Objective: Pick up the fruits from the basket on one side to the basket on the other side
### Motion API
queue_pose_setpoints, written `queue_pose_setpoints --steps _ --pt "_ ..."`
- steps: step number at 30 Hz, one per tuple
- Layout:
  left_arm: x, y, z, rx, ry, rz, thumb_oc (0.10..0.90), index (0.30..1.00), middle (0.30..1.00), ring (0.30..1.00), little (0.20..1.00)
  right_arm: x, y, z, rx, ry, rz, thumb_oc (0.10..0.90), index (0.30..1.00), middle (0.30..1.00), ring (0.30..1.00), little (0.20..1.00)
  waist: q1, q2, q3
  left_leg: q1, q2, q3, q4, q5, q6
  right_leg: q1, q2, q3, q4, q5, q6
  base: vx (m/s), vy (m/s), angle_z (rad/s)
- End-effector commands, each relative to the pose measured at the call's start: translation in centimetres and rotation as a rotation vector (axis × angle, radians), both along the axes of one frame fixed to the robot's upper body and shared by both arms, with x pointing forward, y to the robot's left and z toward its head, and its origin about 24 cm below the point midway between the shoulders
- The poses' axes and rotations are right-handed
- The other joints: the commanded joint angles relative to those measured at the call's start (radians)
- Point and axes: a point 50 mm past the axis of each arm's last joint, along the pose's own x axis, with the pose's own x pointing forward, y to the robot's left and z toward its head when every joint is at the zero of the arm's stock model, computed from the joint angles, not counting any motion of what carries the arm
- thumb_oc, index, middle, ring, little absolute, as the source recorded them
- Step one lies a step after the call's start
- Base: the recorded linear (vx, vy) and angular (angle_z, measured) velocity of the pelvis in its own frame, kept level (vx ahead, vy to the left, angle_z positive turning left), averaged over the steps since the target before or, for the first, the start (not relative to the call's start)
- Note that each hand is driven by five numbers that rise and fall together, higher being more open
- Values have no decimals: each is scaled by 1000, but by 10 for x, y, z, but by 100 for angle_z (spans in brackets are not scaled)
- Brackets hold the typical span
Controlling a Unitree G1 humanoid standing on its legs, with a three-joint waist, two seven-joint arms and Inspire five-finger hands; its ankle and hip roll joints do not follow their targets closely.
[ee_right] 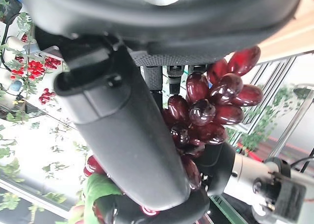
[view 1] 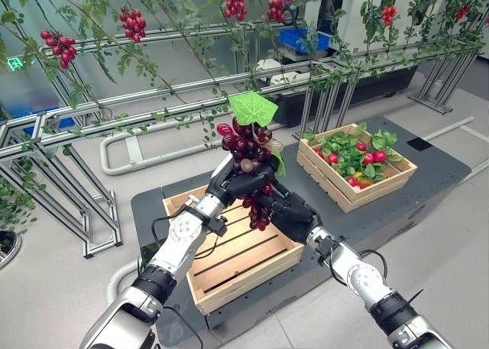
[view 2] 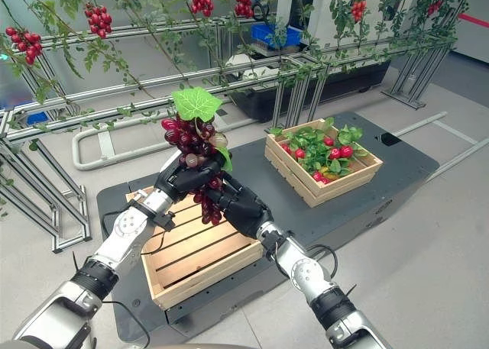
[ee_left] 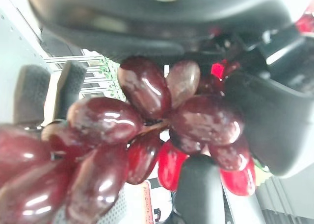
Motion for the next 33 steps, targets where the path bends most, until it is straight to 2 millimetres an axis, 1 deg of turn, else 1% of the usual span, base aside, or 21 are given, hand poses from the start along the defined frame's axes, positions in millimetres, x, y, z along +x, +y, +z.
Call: queue_pose_setpoints --steps 1,3,5,8,14,18,21,24,28,29,30,31,33 --pt "-11 -76 -10 104 -44 -336 400 300 300 300 300 7 79 116 472 -496 238 800 900 900 900 900 1 2 -50 4 -8 -17 1 -144 -8 -13 -2 27 2 -65 -13 0 0 0" --pt "-13 -79 -15 137 -44 -347 400 300 300 300 300 9 79 117 434 -510 230 800 900 900 900 900 -1 1 -48 3 -9 -17 1 -144 -8 -15 -1 30 2 -65 -12 0 0 0" --pt "-14 -79 -16 153 -50 -352 400 300 300 300 300 10 78 116 399 -518 224 800 900 900 900 900 -3 0 -47 1 -9 -16 1 -144 -7 -18 0 32 2 -64 -12 0 0 0" --pt "-13 -81 -14 183 -73 -361 400 300 300 300 300 15 73 113 312 -537 205 800 900 900 900 900 -6 -3 -44 -2 -8 -15 1 -143 -8 -21 1 34 2 -63 -12 0 0 0" --pt "-16 -85 -14 270 -120 -396 400 300 300 300 300 19 66 113 243 -558 181 800 900 900 900 900 -10 -6 -42 -1 -6 -13 1 -142 -9 -21 2 35 2 -62 -11 0 0 0" --pt "-18 -86 -16 372 -169 -422 400 300 300 300 300 20 65 114 219 -569 176 800 900 900 900 900 -14 -4 -43 0 -5 -11 1 -142 -8 -22 2 39 2 -62 -11 0 0 0" --pt "-20 -87 -17 513 -258 -451 400 300 300 300 300 21 64 114 210 -571 169 800 900 900 900 900 -17 -1 -43 -1 -4 -8 1 -141 -7 -24 3 42 2 -61 -10 0 0 0" --pt "-19 -88 -13 556 -290 -455 400 300 300 300 300 22 64 116 210 -577 154 800 900 900 900 900 -21 2 -42 -3 -5 -8 1 -140 -7 -27 2 45 2 -59 -7 0 0 0" --pt "-17 -90 -10 586 -323 -440 400 300 300 300 300 22 64 116 255 -566 142 800 900 900 900 900 -22 5 -40 -3 -4 -5 1 -140 -6 -29 1 47 2 -57 -5 0 0 0" --pt "-17 -90 -10 580 -322 -429 400 300 300 300 300 22 64 117 305 -543 137 596 594 594 594 594 -23 5 -40 -3 -4 -6 1 -140 -6 -29 0 47 2 -56 -5 0 2 -3" --pt "-16 -90 -10 572 -319 -422 400 300 300 300 300 22 63 117 327 -537 126 536 505 505 505 505 -23 6 -40 -3 -5 -7 1 -141 -5 -29 1 48 2 -57 -5 0 0 0" --pt "-16 -90 -10 570 -318 -419 400 300 300 300 300 22 63 117 332 -535 121 400 300 300 300 300 -23 6 -41 -3 -5 -7 1 -141 -5 -30 1 48 2 -57 -5 0 0 0" --pt "-16 -91 -10 554 -312 -408 400 300 300 300 300 22 63 118 358 -528 99 400 300 300 300 300 -23 7 -41 -4 -5 -8 1 -141 -4 -31 1 49 2 -56 -5 0 0 0"
